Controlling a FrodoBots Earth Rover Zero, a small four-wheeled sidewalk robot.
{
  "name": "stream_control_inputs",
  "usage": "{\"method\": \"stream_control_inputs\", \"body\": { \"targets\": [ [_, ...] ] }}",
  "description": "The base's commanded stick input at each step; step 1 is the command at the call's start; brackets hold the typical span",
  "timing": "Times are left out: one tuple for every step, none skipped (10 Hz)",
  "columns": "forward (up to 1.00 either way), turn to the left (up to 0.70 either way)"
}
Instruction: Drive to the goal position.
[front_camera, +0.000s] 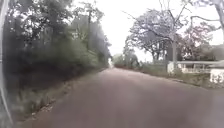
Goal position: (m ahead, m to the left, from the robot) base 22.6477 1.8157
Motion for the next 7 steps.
{"method": "stream_control_inputs", "body": {
  "targets": [
    [0.7,0.0],
    [0.7,0.0],
    [0.7,0.0],
    [0.7,0.0],
    [0.7,0.0],
    [0.7,0.0],
    [0.7,0.0]
  ]
}}
